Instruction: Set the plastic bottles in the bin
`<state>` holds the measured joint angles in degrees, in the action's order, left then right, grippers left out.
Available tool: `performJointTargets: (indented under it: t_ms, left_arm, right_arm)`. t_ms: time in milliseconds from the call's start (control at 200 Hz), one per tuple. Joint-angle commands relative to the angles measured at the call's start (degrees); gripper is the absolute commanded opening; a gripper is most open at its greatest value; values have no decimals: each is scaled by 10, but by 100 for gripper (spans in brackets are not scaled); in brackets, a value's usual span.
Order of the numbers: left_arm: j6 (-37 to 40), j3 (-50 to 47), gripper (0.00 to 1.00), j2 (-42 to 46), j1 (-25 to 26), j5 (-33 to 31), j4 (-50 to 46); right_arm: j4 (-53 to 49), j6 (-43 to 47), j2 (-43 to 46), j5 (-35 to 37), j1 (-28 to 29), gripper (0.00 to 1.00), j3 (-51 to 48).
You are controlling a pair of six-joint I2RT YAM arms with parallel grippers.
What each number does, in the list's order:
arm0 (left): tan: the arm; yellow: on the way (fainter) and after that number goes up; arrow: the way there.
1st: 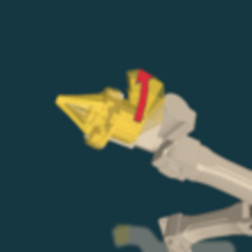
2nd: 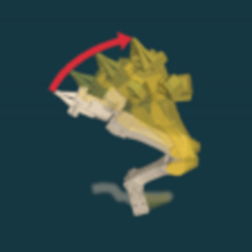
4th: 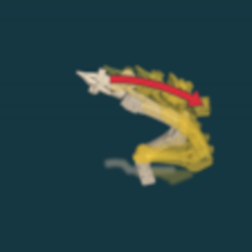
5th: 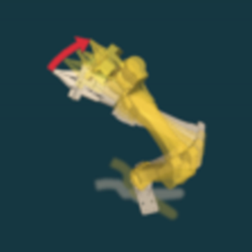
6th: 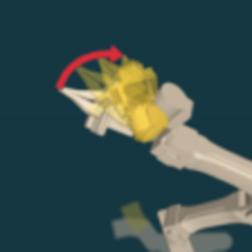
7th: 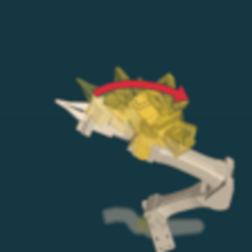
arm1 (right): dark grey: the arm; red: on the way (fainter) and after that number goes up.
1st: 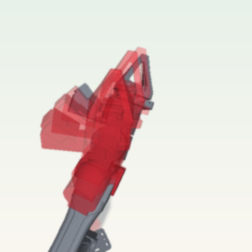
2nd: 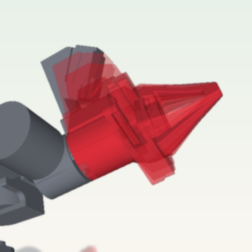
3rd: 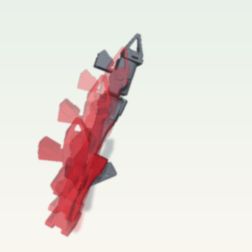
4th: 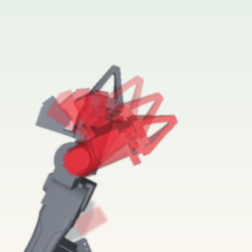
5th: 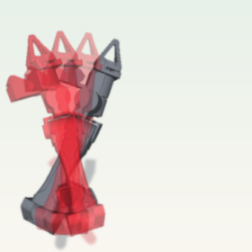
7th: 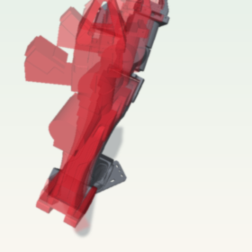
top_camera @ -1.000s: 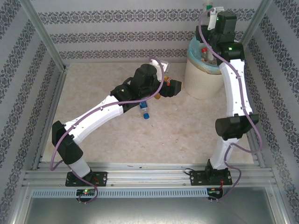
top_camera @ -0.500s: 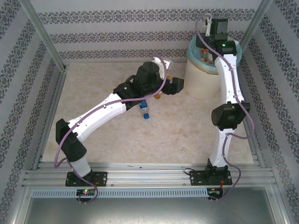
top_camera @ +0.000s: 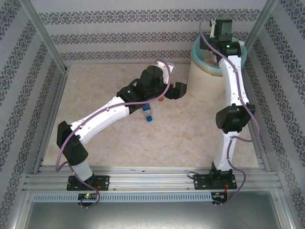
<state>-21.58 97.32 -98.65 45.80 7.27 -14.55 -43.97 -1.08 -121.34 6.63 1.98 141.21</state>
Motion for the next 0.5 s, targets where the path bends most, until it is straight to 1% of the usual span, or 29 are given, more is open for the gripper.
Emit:
performJointTargets:
  t_ms: [0, 90, 205, 365, 495]
  left_arm:
    - [6, -8, 83, 30, 7, -10, 17]
    - [4, -16, 83, 33, 7, -14, 19]
    - [-1, -26, 83, 35, 7, -17, 23]
    - [-5, -35, 83, 37, 7, -19, 22]
    - [-1, -30, 83, 39, 7, -22, 15]
  right_arm:
    - [-6, 2, -12, 3, -11, 58, 19]
    - [-37, -6, -50, -18, -19, 51, 53]
    - [-73, -14, -93, -37, -27, 45, 80]
    - [-100, -27, -122, -69, -37, 42, 82]
    - [-102, -35, -104, -90, -37, 41, 86]
